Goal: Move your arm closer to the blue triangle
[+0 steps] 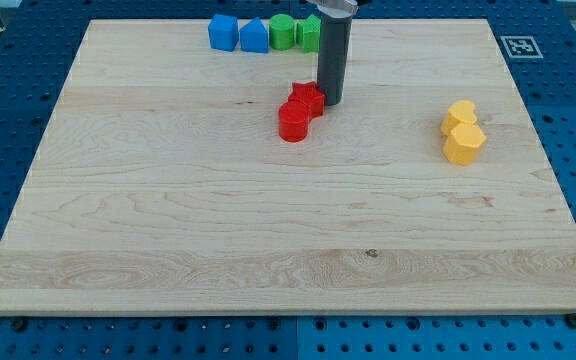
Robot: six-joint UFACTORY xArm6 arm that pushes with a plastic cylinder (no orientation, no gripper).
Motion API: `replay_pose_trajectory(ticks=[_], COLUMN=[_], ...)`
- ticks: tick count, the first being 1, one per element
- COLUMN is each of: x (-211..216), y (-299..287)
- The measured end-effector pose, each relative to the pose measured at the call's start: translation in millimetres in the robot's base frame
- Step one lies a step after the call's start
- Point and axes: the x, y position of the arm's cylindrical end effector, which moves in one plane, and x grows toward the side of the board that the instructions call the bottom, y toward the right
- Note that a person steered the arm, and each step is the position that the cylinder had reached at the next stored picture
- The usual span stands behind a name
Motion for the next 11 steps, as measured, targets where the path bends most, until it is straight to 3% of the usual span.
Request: replay_pose_trajectory(ticks=[5,11], x=[-56,-86], y=[-121,-118])
